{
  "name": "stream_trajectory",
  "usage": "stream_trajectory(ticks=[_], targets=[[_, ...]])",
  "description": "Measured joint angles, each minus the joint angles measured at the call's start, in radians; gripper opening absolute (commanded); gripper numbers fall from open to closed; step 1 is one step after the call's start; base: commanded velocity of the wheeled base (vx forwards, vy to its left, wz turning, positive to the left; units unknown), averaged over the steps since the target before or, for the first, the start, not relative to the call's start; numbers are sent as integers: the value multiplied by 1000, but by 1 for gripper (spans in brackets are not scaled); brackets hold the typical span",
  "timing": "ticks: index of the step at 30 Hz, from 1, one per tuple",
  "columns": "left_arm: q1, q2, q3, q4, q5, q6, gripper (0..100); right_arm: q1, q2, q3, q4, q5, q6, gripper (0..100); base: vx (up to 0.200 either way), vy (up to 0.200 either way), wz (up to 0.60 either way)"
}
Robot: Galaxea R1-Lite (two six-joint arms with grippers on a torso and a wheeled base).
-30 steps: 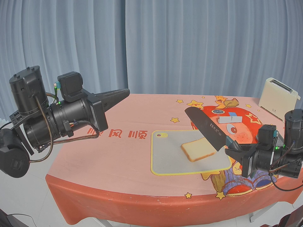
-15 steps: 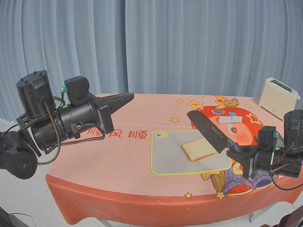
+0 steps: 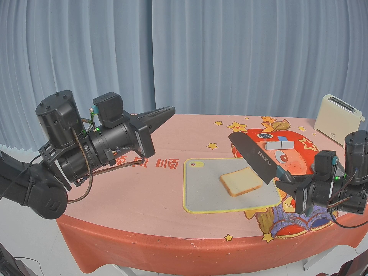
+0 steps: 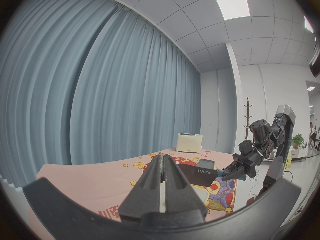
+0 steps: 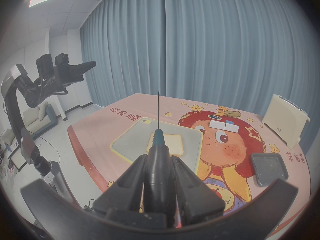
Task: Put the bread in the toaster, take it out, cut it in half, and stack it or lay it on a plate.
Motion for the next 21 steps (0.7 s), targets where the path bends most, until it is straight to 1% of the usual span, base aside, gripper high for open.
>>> stream_trajectory(ticks=[9,14,21], targets=[[-29,17,-23,-20,18,-4,0,6,3,-7,0,-4,2,0,0,0,0],[-33,20,-28,-21,18,-4,0,8,7,-14,0,-20,1,0,0,0,0],[-34,29,-27,-22,18,-5,0,10,19,-7,3,-22,1,0,0,0,0]])
